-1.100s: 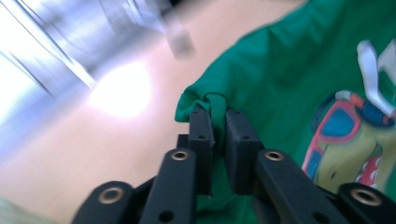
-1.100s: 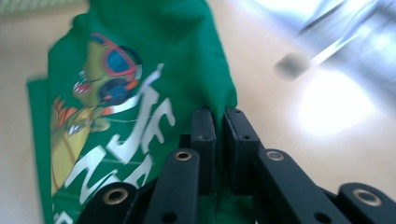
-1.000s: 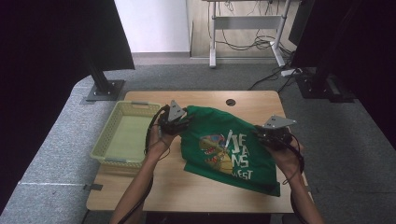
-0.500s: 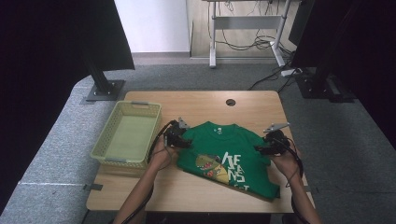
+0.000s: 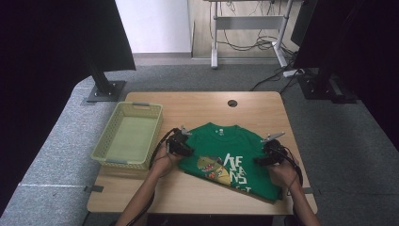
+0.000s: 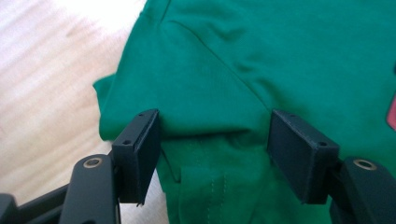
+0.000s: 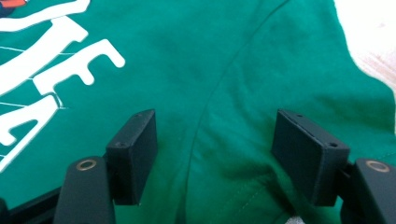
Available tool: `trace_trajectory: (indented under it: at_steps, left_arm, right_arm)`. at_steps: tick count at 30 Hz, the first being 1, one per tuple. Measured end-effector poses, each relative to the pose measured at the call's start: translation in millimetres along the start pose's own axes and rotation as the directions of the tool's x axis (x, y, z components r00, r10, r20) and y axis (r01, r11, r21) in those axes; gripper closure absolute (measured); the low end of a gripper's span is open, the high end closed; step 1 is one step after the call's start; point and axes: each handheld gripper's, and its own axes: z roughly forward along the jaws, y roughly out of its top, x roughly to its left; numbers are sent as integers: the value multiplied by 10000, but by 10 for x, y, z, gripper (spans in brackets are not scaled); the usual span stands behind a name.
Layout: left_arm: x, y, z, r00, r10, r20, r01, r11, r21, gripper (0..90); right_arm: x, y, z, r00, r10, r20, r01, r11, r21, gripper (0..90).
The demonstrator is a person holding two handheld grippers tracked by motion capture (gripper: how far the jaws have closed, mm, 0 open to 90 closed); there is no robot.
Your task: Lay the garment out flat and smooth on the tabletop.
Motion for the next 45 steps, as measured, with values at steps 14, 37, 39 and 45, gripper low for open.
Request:
trace_trajectory:
  at_steps: [14, 37, 39, 45]
  left_arm:
    - [224, -76, -14, 9924, -1230, -17, 1230, 9922, -191, 366]
    - [-319, -468, -460, 9948, 111, 1016, -48, 9980, -624, 284]
    - [-367, -494, -439, 9972, 64, 741, -11, 9975, -713, 284]
    - [-381, -493, -399, 9984, -52, 556, 103, 9957, -916, 274]
  right_arm:
    - [-242, 93, 59, 9957, 751, 542, -752, 9972, 5, 315]
    - [254, -300, -752, 9941, -569, -928, 588, 9981, 181, 373]
    - [260, -324, -753, 9944, -577, -891, 599, 9980, 218, 374]
    - [236, -507, -771, 9959, -406, -806, 437, 9984, 371, 397]
